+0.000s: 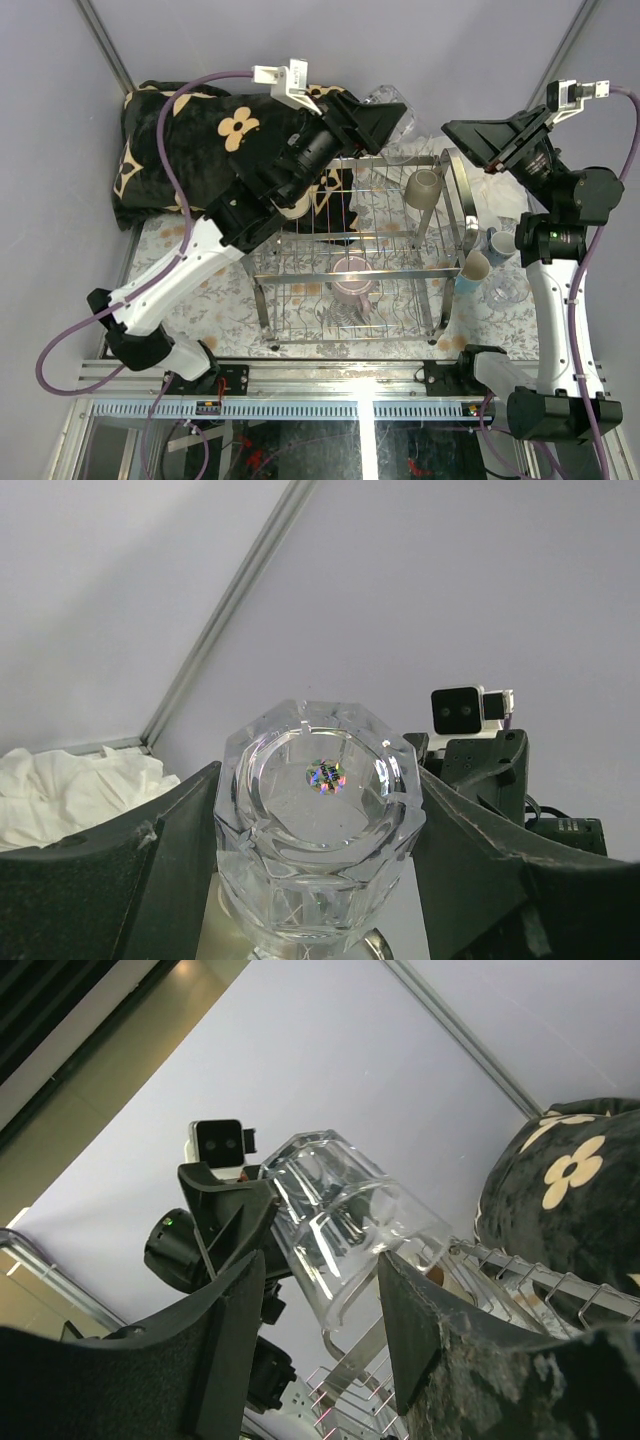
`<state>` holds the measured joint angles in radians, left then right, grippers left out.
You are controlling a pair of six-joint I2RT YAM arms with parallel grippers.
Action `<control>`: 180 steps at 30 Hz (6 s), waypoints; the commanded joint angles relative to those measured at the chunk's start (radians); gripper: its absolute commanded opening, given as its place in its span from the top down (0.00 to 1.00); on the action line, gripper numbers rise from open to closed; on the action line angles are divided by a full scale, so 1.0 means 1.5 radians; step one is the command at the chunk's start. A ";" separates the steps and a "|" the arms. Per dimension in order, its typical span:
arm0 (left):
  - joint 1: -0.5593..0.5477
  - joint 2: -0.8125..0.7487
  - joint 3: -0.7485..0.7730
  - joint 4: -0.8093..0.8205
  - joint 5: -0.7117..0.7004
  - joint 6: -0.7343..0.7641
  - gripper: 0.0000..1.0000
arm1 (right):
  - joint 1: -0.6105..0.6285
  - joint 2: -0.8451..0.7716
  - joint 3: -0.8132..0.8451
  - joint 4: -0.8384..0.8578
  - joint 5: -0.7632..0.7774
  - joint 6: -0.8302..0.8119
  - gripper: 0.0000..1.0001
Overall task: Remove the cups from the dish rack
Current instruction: Place the cup at the center of the board.
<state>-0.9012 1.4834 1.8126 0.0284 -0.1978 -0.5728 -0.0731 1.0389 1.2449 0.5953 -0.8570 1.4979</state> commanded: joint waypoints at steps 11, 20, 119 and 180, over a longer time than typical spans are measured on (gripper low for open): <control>0.006 0.039 0.037 0.136 0.017 -0.019 0.93 | 0.018 -0.035 -0.012 0.018 -0.018 0.005 0.46; 0.004 0.042 0.042 0.156 0.013 0.000 0.93 | 0.018 -0.044 -0.018 -0.016 -0.019 -0.015 0.46; 0.107 -0.229 -0.279 0.175 0.131 0.027 0.15 | -0.105 0.032 0.030 -0.954 0.843 -0.702 1.00; 0.107 -0.183 -0.254 0.144 0.142 0.009 0.15 | -0.227 0.331 -0.119 -0.810 0.732 -0.627 1.00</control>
<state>-0.7494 1.2102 1.3968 0.2306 0.0013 -0.5533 -0.4088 1.4956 1.0996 -0.6304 0.2256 0.5419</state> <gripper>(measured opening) 0.848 0.039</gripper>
